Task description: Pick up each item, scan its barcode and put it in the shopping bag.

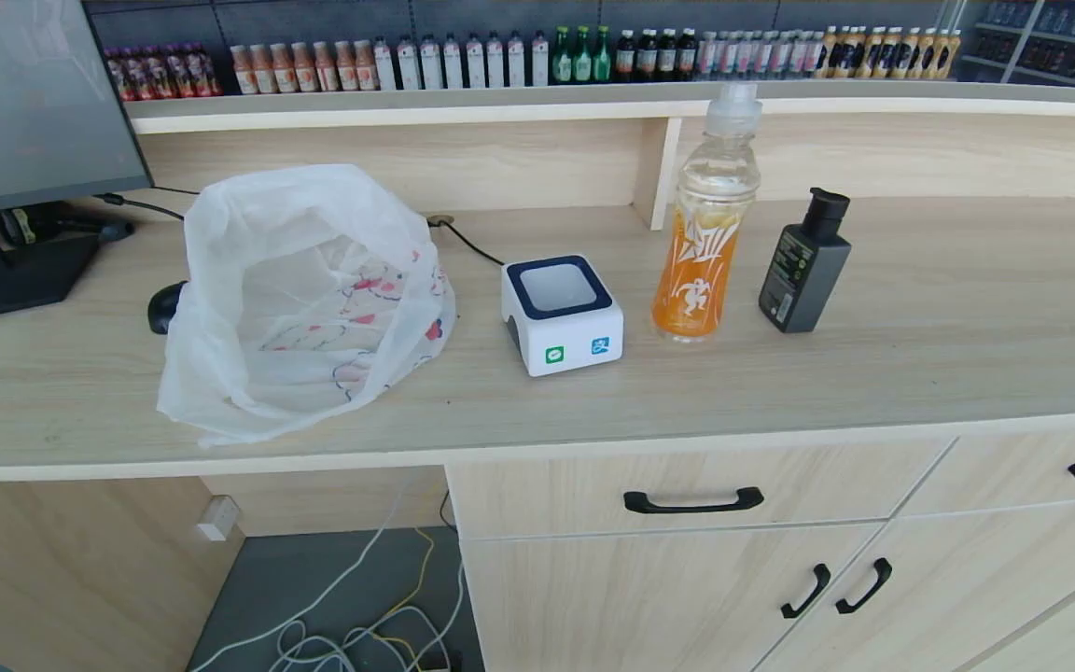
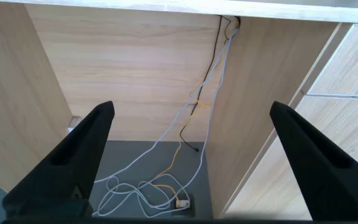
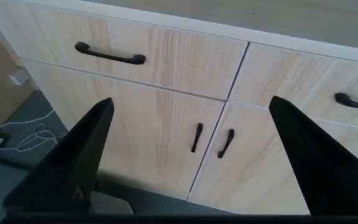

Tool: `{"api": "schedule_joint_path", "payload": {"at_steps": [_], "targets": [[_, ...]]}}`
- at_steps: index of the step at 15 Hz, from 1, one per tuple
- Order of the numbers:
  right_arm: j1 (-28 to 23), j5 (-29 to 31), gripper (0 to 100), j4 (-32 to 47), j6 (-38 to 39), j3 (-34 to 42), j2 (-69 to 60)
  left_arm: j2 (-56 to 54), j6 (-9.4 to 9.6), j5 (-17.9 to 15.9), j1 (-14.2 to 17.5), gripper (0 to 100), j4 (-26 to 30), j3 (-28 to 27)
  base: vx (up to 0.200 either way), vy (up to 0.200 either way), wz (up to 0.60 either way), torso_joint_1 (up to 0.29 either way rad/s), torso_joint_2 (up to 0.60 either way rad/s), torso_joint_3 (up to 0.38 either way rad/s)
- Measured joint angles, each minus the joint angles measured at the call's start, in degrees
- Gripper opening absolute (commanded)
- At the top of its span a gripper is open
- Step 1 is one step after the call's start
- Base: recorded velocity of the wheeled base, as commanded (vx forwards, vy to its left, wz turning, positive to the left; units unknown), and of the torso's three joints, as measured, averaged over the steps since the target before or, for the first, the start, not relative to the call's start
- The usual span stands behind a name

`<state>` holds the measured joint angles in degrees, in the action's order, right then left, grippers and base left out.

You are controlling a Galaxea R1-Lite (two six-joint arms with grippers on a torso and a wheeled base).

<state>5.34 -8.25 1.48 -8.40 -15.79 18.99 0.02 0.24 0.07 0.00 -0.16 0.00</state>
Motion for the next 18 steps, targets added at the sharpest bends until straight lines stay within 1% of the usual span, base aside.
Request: {"api": "schedule_joint_path", "payload": {"at_steps": [2,5,8,11,14,17,18], "targets": [[2.84,-0.12,100,-0.77,-1.45,-3.84,6.12,0.00,0.00,0.00,0.00,100,0.00,0.00,0.000,0.000,0.00,0.000,0.00,0.000],[4.83,-0.20,100,-3.02,-3.96,-11.91,16.68,0.00,0.02,0.00,0.00,100,0.00,0.00,0.000,0.000,0.00,0.000,0.00,0.000],[5.81,-0.11,100,-8.75,-4.79,-19.58,27.78,0.00,0.02,0.00,0.00,100,0.00,0.00,0.000,0.000,0.00,0.000,0.00,0.000],[6.10,0.02,100,-15.46,-4.90,-24.92,36.90,0.00,0.02,0.00,0.00,100,0.00,0.00,0.000,0.000,0.00,0.000,0.00,0.000],[6.40,0.00,100,-25.45,-3.30,-26.05,44.18,0.00,0.02,0.00,0.00,100,0.00,0.00,0.000,0.000,0.00,0.000,0.00,0.000],[6.86,0.02,100,-29.28,-2.95,-26.38,48.84,0.00,0.02,0.00,0.00,100,0.00,0.00,0.000,0.000,0.00,0.000,0.00,0.000],[7.56,0.02,100,-31.70,-2.86,-26.44,50.35,0.00,0.02,0.00,0.00,100,0.00,0.00,0.000,0.000,0.00,0.000,0.00,0.000]]}}
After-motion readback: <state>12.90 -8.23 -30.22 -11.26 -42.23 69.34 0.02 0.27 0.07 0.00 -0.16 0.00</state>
